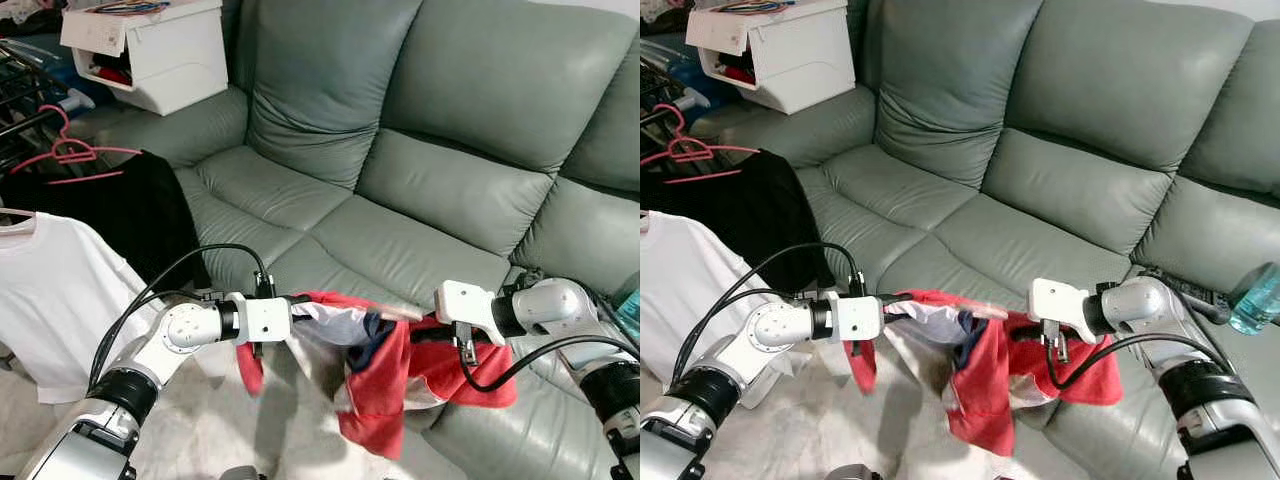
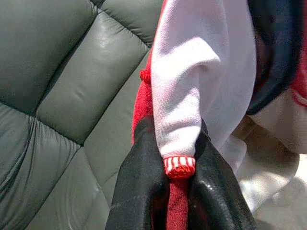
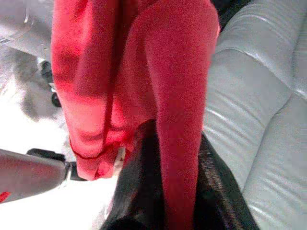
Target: Hang hanger
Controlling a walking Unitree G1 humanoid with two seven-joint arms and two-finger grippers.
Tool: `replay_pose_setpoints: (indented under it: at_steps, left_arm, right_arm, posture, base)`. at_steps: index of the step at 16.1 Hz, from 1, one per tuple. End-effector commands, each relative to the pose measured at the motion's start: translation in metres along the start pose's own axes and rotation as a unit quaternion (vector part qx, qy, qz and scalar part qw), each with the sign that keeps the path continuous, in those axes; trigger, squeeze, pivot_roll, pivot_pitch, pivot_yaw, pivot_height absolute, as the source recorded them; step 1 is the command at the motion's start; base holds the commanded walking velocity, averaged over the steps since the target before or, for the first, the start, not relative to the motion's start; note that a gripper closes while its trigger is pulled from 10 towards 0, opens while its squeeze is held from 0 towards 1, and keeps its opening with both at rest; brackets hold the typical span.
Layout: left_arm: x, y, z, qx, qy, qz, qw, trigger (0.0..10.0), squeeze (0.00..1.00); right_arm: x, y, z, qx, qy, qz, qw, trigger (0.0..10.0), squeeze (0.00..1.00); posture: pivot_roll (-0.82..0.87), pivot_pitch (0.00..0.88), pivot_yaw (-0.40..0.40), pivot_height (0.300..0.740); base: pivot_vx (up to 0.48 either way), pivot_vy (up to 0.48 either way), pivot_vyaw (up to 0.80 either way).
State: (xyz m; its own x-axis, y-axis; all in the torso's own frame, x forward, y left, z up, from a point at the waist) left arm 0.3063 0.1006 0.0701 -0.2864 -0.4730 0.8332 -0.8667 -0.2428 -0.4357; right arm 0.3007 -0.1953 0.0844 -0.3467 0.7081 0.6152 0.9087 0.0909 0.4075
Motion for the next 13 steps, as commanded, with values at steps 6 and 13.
replay_pose_setpoints:
  at_steps: [6, 13]
  left_arm:
    - [0.003, -0.005, 0.002, 0.011, 0.007, -0.001, 1.000, 0.0, 0.00]
    - [-0.012, -0.005, -0.006, 0.051, -0.012, -0.012, 0.999, 10.0, 1.00]
  right_arm:
    - [0.008, 0.000, 0.008, -0.019, 0.038, 0.016, 0.999, 0.0, 0.00]
    - [0.024, 0.010, 0.037, -0.119, 0.089, 0.066, 0.987, 0.0, 0.00]
  posture:
    - [-0.08, 0.000, 0.042, 0.740]
    - [-0.09, 0.000, 0.058, 0.740]
  base:
    - [0.000, 0.000, 0.00]
    - [0.000, 0.000, 0.00]
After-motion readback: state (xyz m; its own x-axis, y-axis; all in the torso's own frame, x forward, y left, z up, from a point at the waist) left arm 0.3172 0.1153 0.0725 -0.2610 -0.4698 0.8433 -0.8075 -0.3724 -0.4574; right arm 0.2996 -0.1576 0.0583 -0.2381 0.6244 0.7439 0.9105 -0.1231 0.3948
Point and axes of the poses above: a point about 5 cm out from each wrist's last joint towards the gripper, its own z axis pointing out of the wrist towards the gripper, its own x axis along the axis of the wrist's last joint, y = z × x, the point moved 3 cm from there along z, pointing out of the wrist towards the gripper, and after that the axes turned 14 degrees about -z, right-handed, at the moved point
